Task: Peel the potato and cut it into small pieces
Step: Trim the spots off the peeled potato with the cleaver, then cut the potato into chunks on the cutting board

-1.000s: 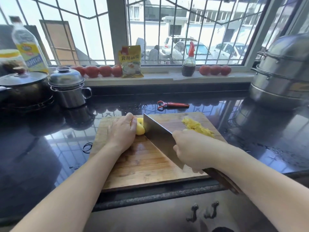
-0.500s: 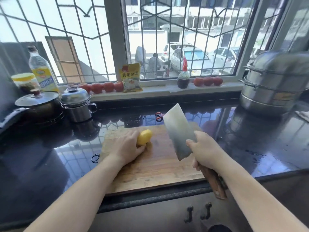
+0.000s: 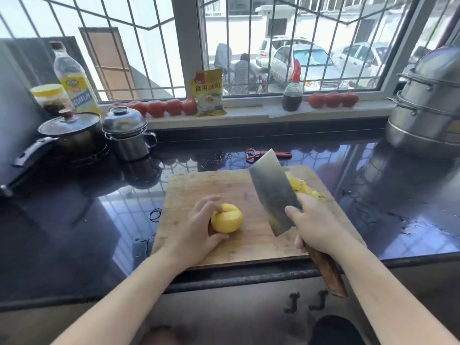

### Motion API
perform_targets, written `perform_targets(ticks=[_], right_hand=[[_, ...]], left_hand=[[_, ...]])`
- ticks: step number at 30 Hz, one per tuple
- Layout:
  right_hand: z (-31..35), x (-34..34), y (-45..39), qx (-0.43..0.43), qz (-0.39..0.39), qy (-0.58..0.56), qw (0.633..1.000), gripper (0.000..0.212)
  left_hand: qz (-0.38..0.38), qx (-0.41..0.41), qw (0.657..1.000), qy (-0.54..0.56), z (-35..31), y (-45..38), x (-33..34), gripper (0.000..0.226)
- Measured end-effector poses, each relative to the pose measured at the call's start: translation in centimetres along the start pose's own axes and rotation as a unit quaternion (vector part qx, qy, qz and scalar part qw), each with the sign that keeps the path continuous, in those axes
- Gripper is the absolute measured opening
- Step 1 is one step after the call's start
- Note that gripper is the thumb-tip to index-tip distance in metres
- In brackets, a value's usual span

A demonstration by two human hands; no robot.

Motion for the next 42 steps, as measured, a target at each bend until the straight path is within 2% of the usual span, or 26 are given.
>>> perform_targets(ticks=[3, 5, 8, 12, 15, 18, 20, 21, 24, 28, 31, 33, 34, 36, 38, 39, 42], right_hand=[[-0.2, 1.1, -0.2, -0.011, 0.012, -0.003, 1.000, 0.012], [-0.3, 1.2, -0.3, -0.013, 0.015, 0.005, 1.000, 0.012], [0.3, 1.0, 0.1, -0.017, 0.020, 0.008, 1.000, 0.015], [1.6, 0.2, 0.0, -0.043, 0.011, 0.063, 0.997, 0.019], [1.8, 1.1, -2.9, -0.057, 0.009, 0.089, 0.994, 0.018], [1.8, 2.1, -7.0, -0.081, 0.009, 0.098, 0.992, 0.017], [2.1, 1.9, -8.7, -0.094, 0.023, 0.106, 0.990, 0.018], [2.3, 1.5, -9.0, -0.095, 0.034, 0.111, 0.989, 0.018], [2.0, 0.0, -7.9, -0.078, 0.068, 0.143, 0.984, 0.017], [1.4, -2.1, -5.0, -0.033, 0.086, 0.146, 0.985, 0.012], [0.6, -2.3, -3.6, 0.001, 0.094, 0.107, 0.990, 0.014], [0.3, -2.1, -3.4, 0.016, 0.097, 0.095, 0.991, 0.018], [0.3, -2.0, -3.3, 0.021, 0.099, 0.095, 0.990, 0.020], [0.7, -2.0, -3.4, 0.015, 0.092, 0.091, 0.991, 0.020], [1.4, -2.0, -3.5, -0.005, 0.082, 0.104, 0.991, 0.014], [1.8, -1.8, -3.5, -0.014, 0.074, 0.112, 0.991, 0.012], [2.9, -1.2, -3.2, -0.038, 0.052, 0.129, 0.990, 0.016]], left_hand=[[0.019, -0.077, 0.989, 0.125, 0.6, 0.2, 0.2, 0.050], [0.033, -0.115, 0.977, 0.175, 0.8, 0.1, 0.2, 0.061], [0.068, -0.113, 0.981, 0.139, 1.2, -0.2, 0.3, 0.072], [0.024, -0.126, 0.985, 0.115, 0.9, -0.1, 0.9, 0.065], [0.006, -0.134, 0.988, 0.081, 0.4, -1.0, 1.6, 0.067], [0.063, -0.164, 0.980, 0.099, 0.4, -2.3, 1.8, 0.068], [0.118, -0.228, 0.953, 0.162, 0.6, -3.1, 0.9, 0.061], [0.126, -0.268, 0.937, 0.187, 0.8, -3.4, 0.1, 0.051], [0.067, -0.385, 0.899, 0.198, 1.1, -3.7, -2.4, 0.014], [0.021, -0.521, 0.828, 0.206, -1.0, -2.1, -4.7, 0.047], [-0.020, -0.535, 0.816, 0.218, -3.1, -0.9, -5.0, 0.024], [-0.013, -0.533, 0.814, 0.229, -4.3, -1.1, -4.3, 0.048], [-0.009, -0.546, 0.797, 0.258, -5.1, -1.5, -3.8, 0.045], [0.001, -0.592, 0.734, 0.334, -6.4, -2.4, -2.9, 0.024], [0.006, -0.629, 0.674, 0.386, -6.8, -3.1, -1.7, 0.019], [0.009, -0.636, 0.666, 0.389, -6.8, -3.4, -1.3, 0.020], [0.031, -0.631, 0.685, 0.364, -5.7, -4.0, -0.4, 0.020]])
Point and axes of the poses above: each hand's wrist, its own y-axis away from the middle knuckle, its own x-axis out of the palm, z = x × y, the point moved 3 cm from there along -y, towards the middle knuckle, and after that the axes turned 5 degrees about -x, right-handed, at the moved point
